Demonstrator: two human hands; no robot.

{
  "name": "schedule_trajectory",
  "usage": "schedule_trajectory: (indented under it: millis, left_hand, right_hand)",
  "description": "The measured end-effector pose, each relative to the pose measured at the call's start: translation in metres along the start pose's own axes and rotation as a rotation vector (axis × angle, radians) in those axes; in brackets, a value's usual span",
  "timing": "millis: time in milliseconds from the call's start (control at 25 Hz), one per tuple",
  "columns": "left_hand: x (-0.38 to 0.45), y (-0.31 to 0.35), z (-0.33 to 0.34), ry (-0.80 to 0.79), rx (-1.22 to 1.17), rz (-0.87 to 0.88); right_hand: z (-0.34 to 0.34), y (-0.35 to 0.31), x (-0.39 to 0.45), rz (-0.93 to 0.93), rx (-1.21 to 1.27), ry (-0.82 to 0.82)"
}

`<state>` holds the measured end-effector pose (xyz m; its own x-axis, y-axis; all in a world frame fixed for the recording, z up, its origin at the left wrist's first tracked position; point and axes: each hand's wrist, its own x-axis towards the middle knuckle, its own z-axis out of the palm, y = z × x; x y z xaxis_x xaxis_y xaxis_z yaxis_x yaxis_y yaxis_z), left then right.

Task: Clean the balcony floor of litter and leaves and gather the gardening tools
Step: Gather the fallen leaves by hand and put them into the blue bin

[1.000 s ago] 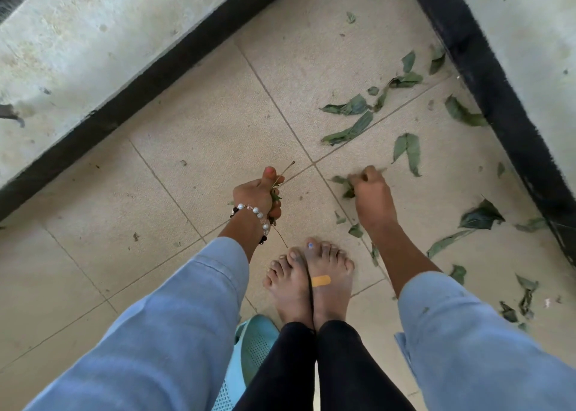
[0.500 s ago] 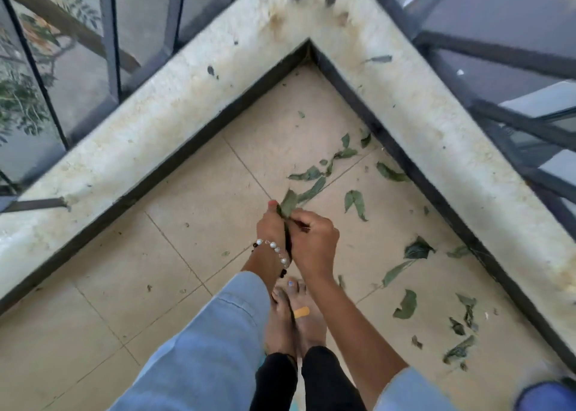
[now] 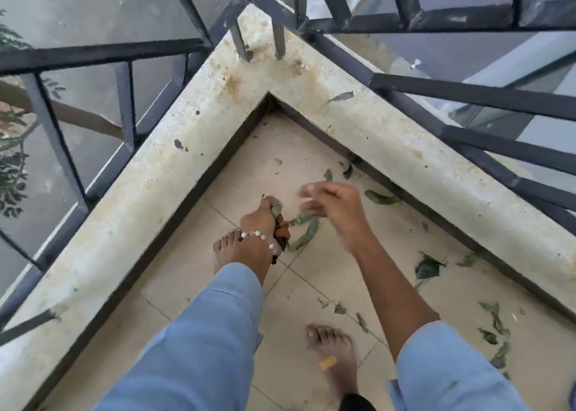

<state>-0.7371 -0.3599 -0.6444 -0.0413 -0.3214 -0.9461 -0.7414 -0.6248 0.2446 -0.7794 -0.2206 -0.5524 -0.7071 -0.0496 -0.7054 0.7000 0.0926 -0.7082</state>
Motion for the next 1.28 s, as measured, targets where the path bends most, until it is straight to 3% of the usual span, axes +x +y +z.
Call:
schedule_trajectory:
  millis: [40,120,320,440,600,720,760,880,1000,1160,1280]
  left_hand:
    - [-0.044,0.031,0.007,-0.048,-0.042,0.016]
    - [-0.046,0.055,0.016,-0.146,0.151,0.062]
    - [0.004,0.077,0.017,-0.114,0.423,0.054]
    - [0.009,0.078,0.023,-0.127,0.529,0.059]
    - [0.010,0.069,0.027,-0.129,0.617,0.048]
    - [0.008,0.062,0.025,-0.099,0.655,0.041]
    - [0.008,0.060,0.022,-0.089,0.667,0.031]
    - [0.008,0.059,0.012,-0.069,0.690,0.026]
    - [0.008,0.062,0.005,-0.079,0.718,0.045]
    - [0.011,0.059,0.001,-0.124,0.774,0.073]
    - [0.009,0.055,-0.004,-0.131,0.774,0.077]
  right_hand:
    - [-0.007,0.011,0.025,0.021,-0.181,0.182]
    - [-0.022,0.033,0.070,0.032,-0.605,0.404]
    - [-0.014,0.079,0.143,0.201,-1.018,0.137]
    - [0.012,0.096,0.137,0.093,-1.244,0.317]
    - [0.001,0.106,0.130,-0.115,-1.212,0.277]
    - [-0.008,0.102,0.120,-0.159,-0.652,0.550]
    - [-0.003,0.104,0.111,-0.176,-0.566,0.539]
    - [0.041,0.123,0.085,-0.160,-0.884,0.269]
    - [0.073,0.152,0.073,0.033,-1.128,0.160]
    - [0.081,0.160,0.081,-0.151,-1.254,0.368]
    - [0.053,0.151,0.089,-0.165,-0.986,0.292]
